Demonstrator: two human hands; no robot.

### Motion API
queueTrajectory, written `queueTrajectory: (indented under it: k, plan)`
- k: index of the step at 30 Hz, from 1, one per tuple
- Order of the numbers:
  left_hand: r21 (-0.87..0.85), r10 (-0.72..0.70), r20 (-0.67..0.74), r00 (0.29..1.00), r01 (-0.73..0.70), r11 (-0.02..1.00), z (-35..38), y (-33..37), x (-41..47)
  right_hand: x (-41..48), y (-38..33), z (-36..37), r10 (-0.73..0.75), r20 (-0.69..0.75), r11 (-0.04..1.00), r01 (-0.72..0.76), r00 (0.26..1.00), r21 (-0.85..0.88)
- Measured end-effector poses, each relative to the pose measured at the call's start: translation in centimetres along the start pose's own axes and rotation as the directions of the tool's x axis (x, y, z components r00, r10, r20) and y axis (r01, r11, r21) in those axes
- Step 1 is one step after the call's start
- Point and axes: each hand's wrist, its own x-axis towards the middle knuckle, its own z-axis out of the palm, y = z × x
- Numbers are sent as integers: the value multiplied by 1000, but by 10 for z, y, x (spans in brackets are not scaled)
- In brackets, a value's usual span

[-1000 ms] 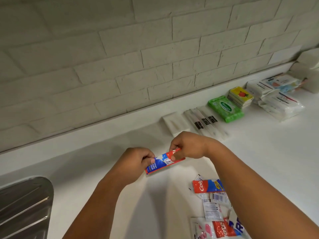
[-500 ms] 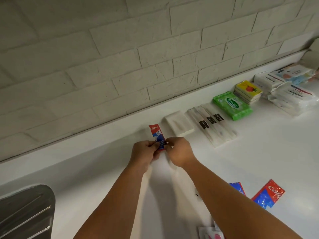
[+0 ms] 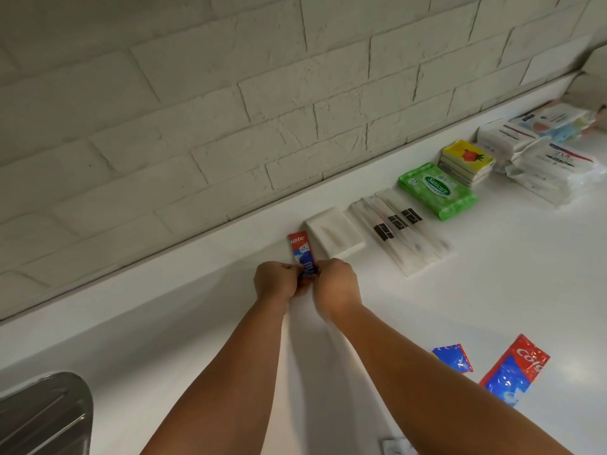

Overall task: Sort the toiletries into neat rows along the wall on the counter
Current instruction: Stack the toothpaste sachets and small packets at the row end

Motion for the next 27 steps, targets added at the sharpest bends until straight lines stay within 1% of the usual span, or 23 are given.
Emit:
queueTrajectory:
  k: [5, 10, 13, 17, 19, 21, 22, 25, 27]
  plan:
    - [4, -10, -12, 1000, 10, 1000, 2, -2, -2, 2, -3, 2, -13, 6, 990, 14, 1000, -139]
    - [42, 4, -17, 1000, -3, 999, 1, 0, -5, 3, -2, 2, -30, 0, 983, 30, 1000, -182]
    - [74, 31, -33, 999, -28, 997, 2, 2, -10, 2, -3, 2, -26, -12, 990, 24, 1000, -136]
    - [158, 114, -86, 990, -99, 982, 2, 5, -20, -7, 1, -1, -32, -16, 999, 32, 999, 1]
    - [265, 183, -115, 976, -147, 953, 3, 4, -28, -16, 4, -9, -79, -37, 995, 81, 996, 55]
    - [421, 253, -130, 959, -178, 890, 1, 4, -41, -27, 8, -21, -132, -62, 988, 136, 989, 68]
    - [463, 272, -135, 953, -182, 867, 0, 3, -46, -32, 10, -28, -152, -68, 984, 158, 986, 81]
    - [513, 300, -133, 945, -193, 836, 0, 2, -67, -48, 21, -52, -225, -60, 969, 230, 973, 95]
    - [493, 329, -115, 937, -234, 838, 6, -1, -87, -61, 34, -72, -270, -11, 958, 270, 963, 97]
